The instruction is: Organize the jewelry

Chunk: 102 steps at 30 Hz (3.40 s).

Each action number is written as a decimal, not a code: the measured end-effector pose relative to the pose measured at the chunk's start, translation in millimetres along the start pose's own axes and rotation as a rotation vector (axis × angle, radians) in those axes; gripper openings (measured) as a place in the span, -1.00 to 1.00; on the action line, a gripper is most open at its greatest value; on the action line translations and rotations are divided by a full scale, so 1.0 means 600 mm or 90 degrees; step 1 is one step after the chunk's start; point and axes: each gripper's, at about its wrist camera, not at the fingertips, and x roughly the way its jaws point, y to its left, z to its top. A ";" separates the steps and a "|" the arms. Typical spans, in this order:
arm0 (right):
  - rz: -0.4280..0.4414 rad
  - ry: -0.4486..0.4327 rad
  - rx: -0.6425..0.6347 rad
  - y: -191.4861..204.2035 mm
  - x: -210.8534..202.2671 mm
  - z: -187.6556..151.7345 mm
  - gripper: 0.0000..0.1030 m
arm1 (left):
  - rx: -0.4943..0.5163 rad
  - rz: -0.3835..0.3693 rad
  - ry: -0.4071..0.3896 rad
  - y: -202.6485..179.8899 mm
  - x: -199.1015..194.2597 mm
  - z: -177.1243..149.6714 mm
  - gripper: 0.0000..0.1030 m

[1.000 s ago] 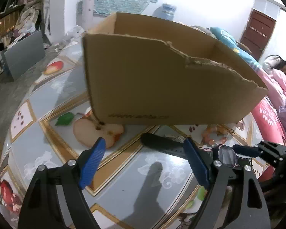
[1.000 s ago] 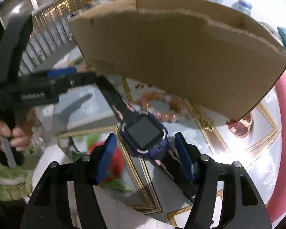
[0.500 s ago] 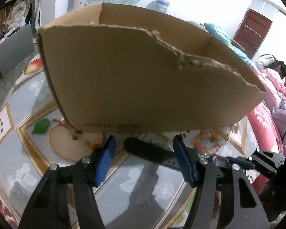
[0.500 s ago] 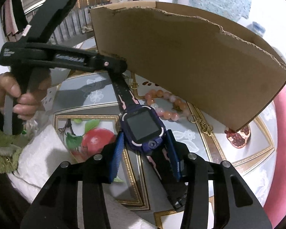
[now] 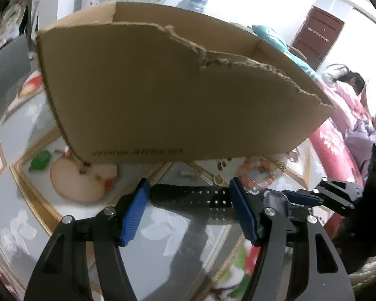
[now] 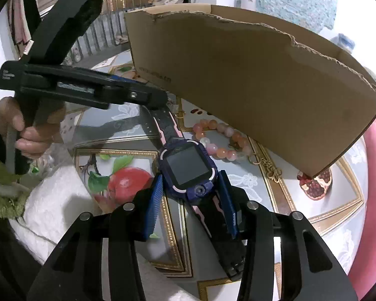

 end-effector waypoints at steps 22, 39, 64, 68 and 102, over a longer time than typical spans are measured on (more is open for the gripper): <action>0.013 -0.007 0.026 0.002 -0.003 -0.011 -0.16 | 0.043 0.048 -0.012 -0.065 -0.023 -0.045 -0.66; 0.014 0.013 0.395 -0.118 -0.106 -0.124 -0.25 | 0.043 0.114 -0.001 -0.089 -0.025 -0.091 -0.66; 0.165 -0.073 0.525 -0.124 -0.085 -0.120 -0.85 | 0.032 0.137 -0.009 -0.092 -0.027 -0.099 -0.66; 0.100 -0.069 0.450 -0.092 -0.093 -0.094 -0.86 | 0.028 0.139 -0.011 -0.092 -0.025 -0.099 -0.66; 0.111 -0.206 0.246 -0.174 -0.183 0.187 -1.00 | 0.058 0.018 -0.125 -0.114 -0.165 0.145 -0.70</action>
